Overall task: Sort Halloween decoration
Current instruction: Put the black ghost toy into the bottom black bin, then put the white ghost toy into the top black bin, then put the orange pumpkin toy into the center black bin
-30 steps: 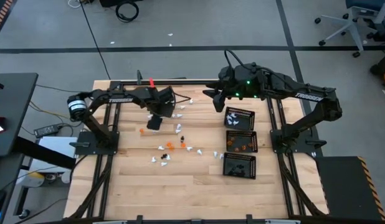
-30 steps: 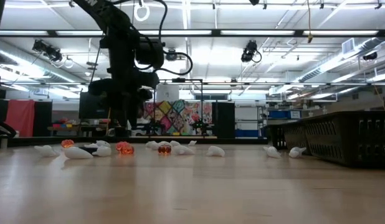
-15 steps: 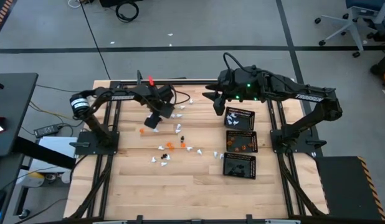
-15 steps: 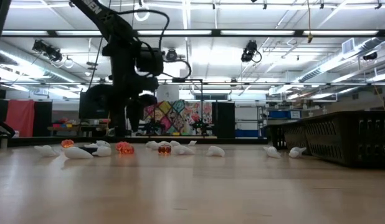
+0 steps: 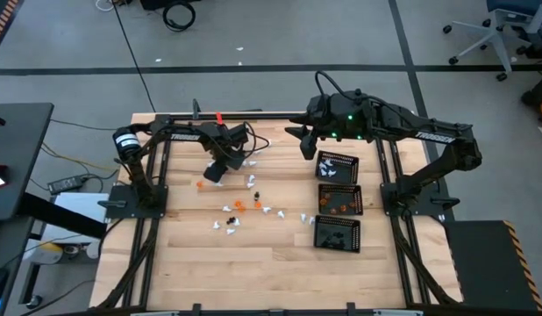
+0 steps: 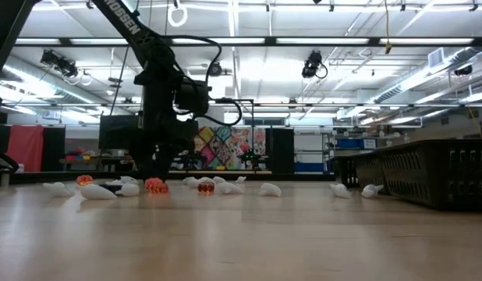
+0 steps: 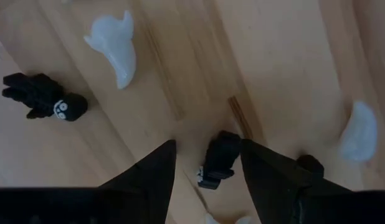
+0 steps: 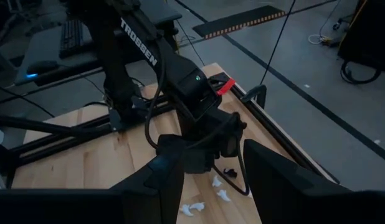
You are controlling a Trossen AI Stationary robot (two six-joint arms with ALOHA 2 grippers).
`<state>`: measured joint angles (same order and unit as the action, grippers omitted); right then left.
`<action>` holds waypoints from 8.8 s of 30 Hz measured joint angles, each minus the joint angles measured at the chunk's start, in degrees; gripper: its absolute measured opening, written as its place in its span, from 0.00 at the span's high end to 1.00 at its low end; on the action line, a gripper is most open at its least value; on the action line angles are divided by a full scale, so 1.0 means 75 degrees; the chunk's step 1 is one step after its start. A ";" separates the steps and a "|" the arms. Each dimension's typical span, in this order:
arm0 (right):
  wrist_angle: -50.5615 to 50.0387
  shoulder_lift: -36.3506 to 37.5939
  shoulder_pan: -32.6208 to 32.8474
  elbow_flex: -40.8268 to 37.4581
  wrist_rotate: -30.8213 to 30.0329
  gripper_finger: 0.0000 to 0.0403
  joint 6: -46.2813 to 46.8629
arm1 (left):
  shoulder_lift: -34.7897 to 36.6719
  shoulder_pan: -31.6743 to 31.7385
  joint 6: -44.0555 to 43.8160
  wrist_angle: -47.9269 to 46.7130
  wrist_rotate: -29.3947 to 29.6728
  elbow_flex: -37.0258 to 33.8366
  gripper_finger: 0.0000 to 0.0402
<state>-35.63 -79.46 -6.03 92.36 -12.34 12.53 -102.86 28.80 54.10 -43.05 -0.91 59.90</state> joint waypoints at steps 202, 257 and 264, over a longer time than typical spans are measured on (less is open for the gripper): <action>-0.0688 0.2489 -0.0753 0.0000 -0.0385 0.58 0.0571 | -0.1947 -0.2787 -0.5074 0.4602 -0.1232 0.4385 0.90; -0.0264 0.2313 -0.0771 0.0003 -0.0482 0.58 0.0445 | -0.3531 -0.2451 -0.5349 0.1339 -0.1197 0.7535 0.65; -0.0185 0.1576 -0.0777 0.0003 -0.0339 0.58 0.0147 | -0.1420 -0.2397 -0.4859 0.2237 -0.1385 0.4497 0.71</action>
<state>-37.02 -67.64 -11.86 92.38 -14.88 13.63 -113.51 10.82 17.66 -26.27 -11.30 93.62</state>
